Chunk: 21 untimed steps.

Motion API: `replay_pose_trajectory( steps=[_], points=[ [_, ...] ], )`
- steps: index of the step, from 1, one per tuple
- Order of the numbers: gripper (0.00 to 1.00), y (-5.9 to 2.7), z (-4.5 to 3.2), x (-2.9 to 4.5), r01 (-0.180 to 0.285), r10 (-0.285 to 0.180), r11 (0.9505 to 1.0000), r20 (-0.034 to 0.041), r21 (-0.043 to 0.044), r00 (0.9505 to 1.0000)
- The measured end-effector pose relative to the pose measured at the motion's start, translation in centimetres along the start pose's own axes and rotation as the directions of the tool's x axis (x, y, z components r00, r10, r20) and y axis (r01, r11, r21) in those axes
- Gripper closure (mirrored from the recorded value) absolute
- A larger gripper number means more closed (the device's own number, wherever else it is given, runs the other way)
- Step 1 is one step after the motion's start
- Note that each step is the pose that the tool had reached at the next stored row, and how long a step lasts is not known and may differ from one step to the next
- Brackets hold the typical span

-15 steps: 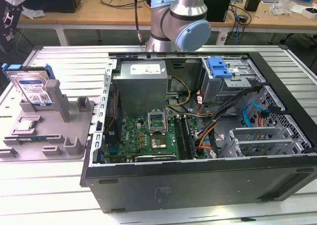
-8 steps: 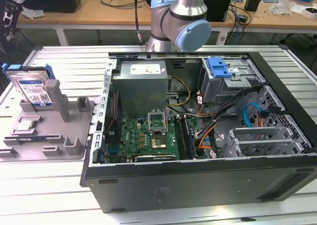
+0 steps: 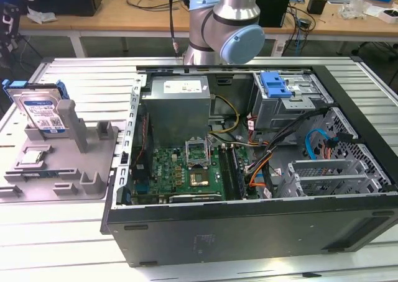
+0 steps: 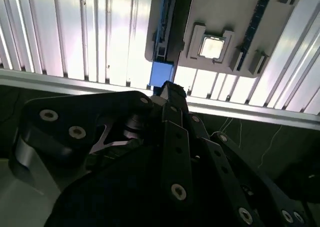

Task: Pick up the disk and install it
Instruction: 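Pick up the disk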

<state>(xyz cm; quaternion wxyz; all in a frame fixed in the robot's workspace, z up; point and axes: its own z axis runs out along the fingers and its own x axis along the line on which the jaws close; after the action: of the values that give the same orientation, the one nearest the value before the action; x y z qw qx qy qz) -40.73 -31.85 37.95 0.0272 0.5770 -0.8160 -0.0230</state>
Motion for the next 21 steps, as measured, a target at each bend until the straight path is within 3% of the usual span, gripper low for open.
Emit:
replay_pose_trajectory(
  steps=[2,5,8,9,19,21],
  points=[
    [0.89,0.00,0.03,0.00,0.040,-0.040,0.9992,-0.0028,0.0007,0.9992],
    [0.89,-0.01,0.13,0.00,0.156,-0.156,0.9878,-0.0111,0.0021,0.9877],
    [0.89,-0.01,0.17,0.00,0.216,-0.216,0.9764,-0.0157,0.0030,0.9763],
    [0.89,-0.02,0.19,-0.01,0.244,-0.244,0.9698,-0.0203,0.0052,0.9697],
    [0.89,-0.02,0.18,-0.01,0.244,-0.244,0.9697,-0.0205,0.0053,0.9696],
    [0.89,-0.01,0.19,-0.04,0.265,-0.265,0.9642,-0.0220,0.0079,0.9641]
  ],
)
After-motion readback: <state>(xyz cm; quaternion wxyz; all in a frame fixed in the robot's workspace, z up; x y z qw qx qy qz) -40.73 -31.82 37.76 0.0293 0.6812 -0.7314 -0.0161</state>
